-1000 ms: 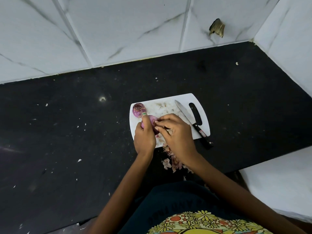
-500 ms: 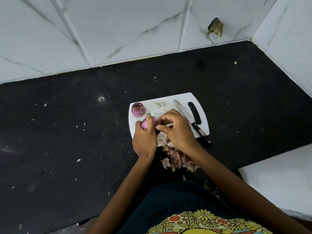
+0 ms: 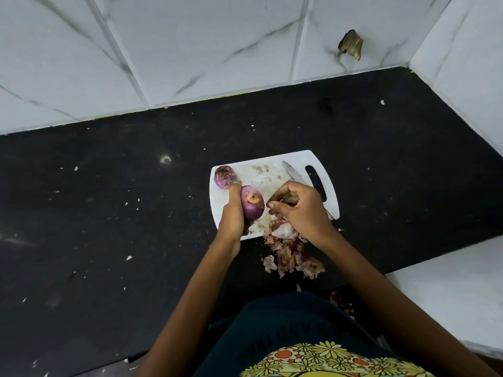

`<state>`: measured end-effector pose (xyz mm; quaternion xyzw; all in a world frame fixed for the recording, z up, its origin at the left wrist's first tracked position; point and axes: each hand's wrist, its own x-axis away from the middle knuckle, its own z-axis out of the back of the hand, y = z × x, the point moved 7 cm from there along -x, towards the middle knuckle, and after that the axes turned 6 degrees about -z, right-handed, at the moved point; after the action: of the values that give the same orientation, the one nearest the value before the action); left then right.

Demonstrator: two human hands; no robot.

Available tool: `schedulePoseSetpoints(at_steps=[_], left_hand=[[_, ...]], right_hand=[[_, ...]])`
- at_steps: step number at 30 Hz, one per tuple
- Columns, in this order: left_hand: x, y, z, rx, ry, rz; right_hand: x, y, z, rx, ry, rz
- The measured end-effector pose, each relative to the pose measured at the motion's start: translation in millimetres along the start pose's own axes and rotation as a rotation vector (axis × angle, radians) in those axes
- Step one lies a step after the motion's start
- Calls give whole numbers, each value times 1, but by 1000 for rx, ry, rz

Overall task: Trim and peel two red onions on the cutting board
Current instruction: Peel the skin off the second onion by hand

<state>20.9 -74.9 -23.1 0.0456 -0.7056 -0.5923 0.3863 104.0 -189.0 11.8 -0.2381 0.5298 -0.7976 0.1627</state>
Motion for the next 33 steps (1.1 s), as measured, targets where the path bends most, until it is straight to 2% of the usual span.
schedulePoseSetpoints(at_steps=[13,19,24,29,33], left_hand=[[1,1,-1,11,9,-22],[-1,3,3,-2,50,-32],[1,3,4,2,56,-33],[1,6,4,-31,43,-49],[1,8,4,-37,34,-54]], right_hand=[[13,-35,-13,305,39,447],[18,-36,-17,319,85,507],[18,-35,-19,328,74,475],[12,-31,-13,172,15,298],[4,-23,-2,81,90,173]])
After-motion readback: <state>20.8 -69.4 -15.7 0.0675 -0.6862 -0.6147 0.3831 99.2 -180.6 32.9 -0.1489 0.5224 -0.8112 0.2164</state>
